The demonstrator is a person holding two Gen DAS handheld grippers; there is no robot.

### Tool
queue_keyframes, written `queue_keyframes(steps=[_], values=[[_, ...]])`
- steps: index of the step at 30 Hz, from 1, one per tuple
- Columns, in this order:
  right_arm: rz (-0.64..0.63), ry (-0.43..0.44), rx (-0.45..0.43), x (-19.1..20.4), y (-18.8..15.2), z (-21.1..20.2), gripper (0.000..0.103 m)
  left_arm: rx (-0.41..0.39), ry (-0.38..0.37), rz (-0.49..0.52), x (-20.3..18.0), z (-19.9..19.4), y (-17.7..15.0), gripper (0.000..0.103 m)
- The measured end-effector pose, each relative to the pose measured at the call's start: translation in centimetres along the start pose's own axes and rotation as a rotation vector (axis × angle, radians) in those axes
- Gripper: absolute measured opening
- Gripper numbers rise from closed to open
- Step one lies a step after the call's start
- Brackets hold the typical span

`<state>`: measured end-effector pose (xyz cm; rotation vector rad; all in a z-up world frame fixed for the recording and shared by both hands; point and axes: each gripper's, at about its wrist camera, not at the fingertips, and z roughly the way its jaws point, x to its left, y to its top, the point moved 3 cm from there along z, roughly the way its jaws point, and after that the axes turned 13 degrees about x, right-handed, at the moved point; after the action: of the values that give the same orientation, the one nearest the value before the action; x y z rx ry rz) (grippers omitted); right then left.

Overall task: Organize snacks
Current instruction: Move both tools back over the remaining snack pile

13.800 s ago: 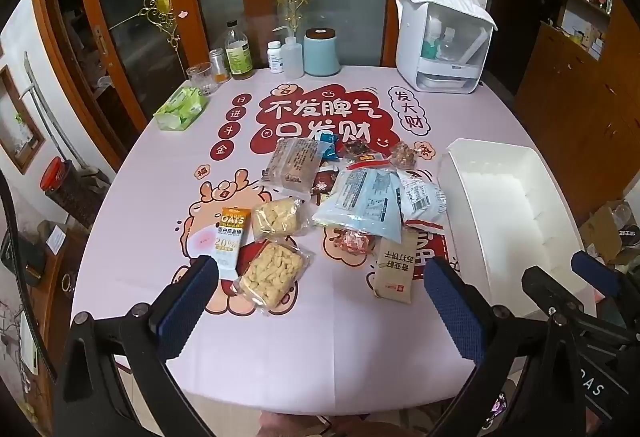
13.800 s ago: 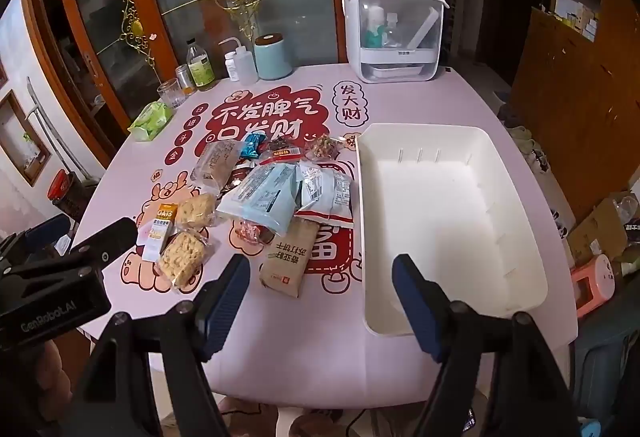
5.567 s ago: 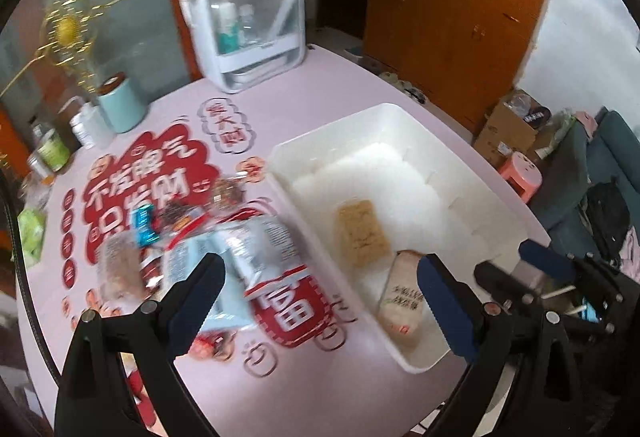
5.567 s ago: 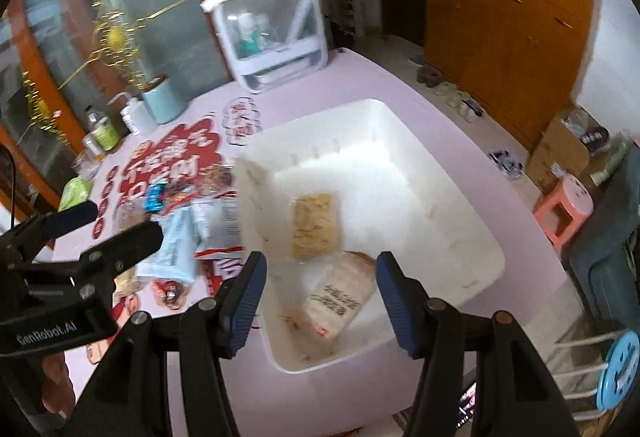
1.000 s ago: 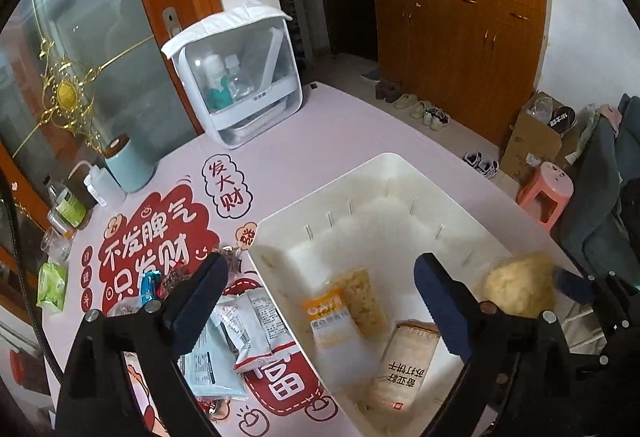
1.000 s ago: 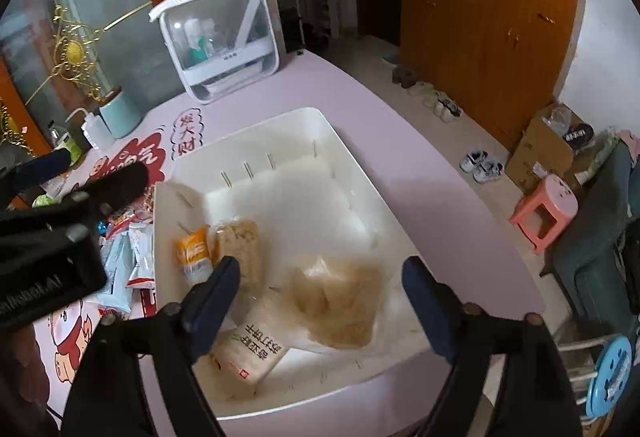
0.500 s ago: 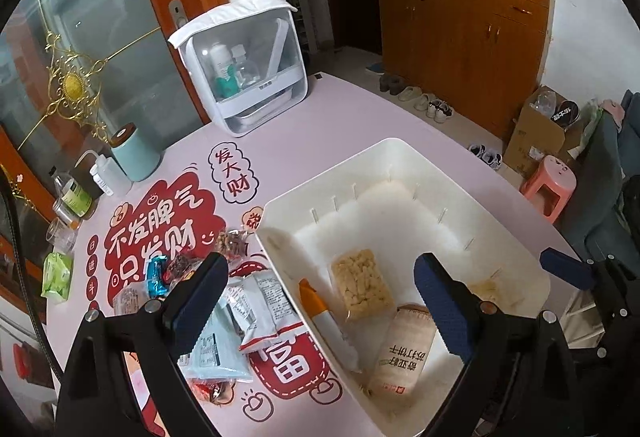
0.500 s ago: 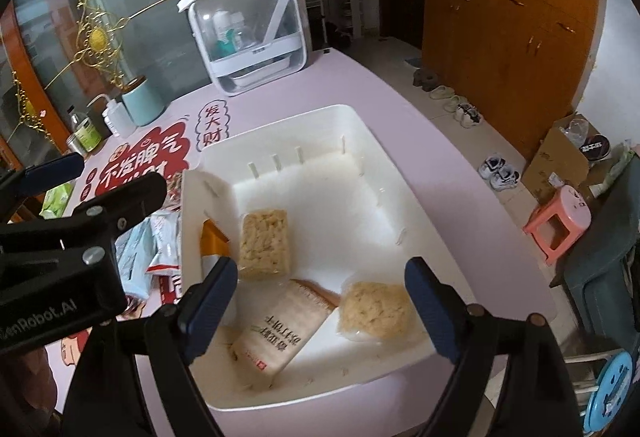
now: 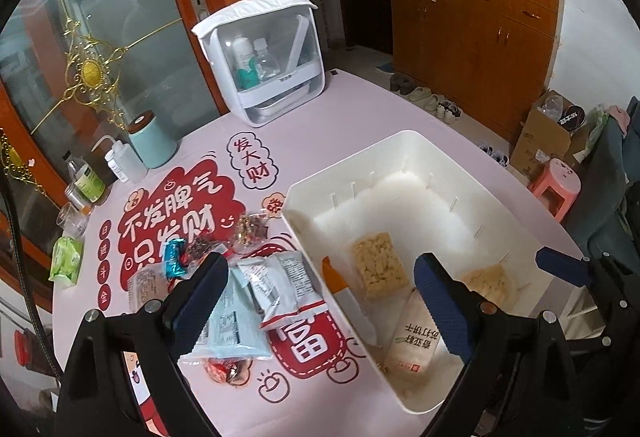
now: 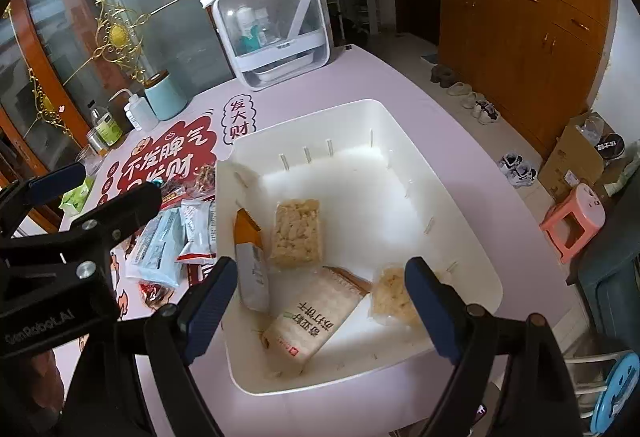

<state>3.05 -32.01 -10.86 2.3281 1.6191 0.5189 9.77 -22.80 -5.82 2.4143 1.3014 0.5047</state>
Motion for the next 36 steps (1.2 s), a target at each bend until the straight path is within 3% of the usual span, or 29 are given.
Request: queue_keyframes(steps=[12,21,30,36], values=[[-0.041,0.035,-0.036,4.2,0.4,-1.1,0.087,-0.023,0.031,-0.033,5.0,-1.8,-2.4,0.094],[-0.105,0.078,-0.071,10.1,1.6,-1.1,0.086,-0.055,0.072,-0.126,14.2,-4.1,-3.1,0.094],[-0.188,0.095,0.018,17.6,2.7,3.4,0.086,-0.063,0.116,-0.202,24.0,-4.0,-3.9,0.094],[-0.162,0.081,0.141,20.9,3.5,9.5,0.086,-0.098,0.114,-0.22,28.3,-1.2,-4.7,0.094]])
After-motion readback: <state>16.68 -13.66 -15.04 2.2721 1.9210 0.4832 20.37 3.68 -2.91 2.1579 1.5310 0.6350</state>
